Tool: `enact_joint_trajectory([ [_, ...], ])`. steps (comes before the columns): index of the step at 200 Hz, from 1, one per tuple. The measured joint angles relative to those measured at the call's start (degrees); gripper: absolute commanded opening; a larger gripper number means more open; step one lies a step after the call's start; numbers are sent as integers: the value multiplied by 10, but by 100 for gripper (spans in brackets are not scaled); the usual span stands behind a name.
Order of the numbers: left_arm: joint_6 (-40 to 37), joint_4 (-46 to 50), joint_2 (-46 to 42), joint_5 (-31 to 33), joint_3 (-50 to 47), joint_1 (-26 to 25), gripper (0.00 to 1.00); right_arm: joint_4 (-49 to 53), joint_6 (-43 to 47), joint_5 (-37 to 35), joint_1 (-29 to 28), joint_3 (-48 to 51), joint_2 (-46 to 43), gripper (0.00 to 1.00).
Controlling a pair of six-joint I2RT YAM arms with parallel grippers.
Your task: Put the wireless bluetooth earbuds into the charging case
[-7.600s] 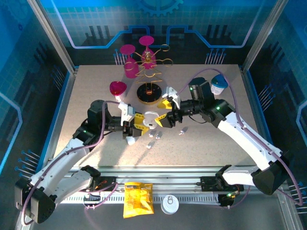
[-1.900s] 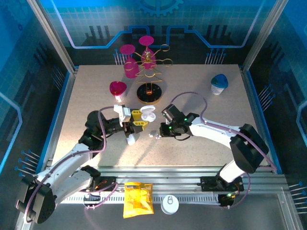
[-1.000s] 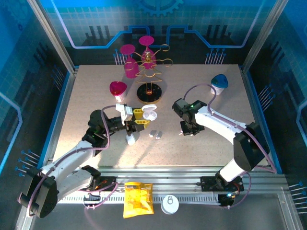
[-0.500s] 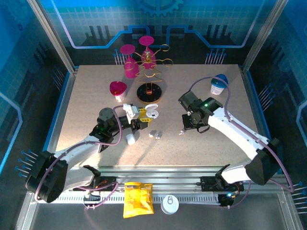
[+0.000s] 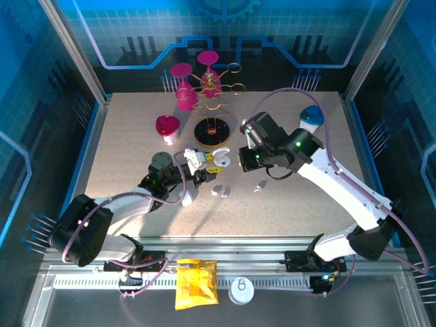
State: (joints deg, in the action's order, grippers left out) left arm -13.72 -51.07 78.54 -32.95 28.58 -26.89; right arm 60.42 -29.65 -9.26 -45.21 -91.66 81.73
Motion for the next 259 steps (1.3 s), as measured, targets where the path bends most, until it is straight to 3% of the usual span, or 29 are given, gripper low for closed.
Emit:
enact_joint_trajectory([
  [68,13,-58,25,-1,9,-2,36,-24,8,1,-25,-43,76,8],
  [216,17,-63,22,-1,9,-2,35,-35,36,5,-25,-90,127,8],
  [259,17,-63,22,-1,10,-2,35,-35,39,14,-25,-89,127,15],
])
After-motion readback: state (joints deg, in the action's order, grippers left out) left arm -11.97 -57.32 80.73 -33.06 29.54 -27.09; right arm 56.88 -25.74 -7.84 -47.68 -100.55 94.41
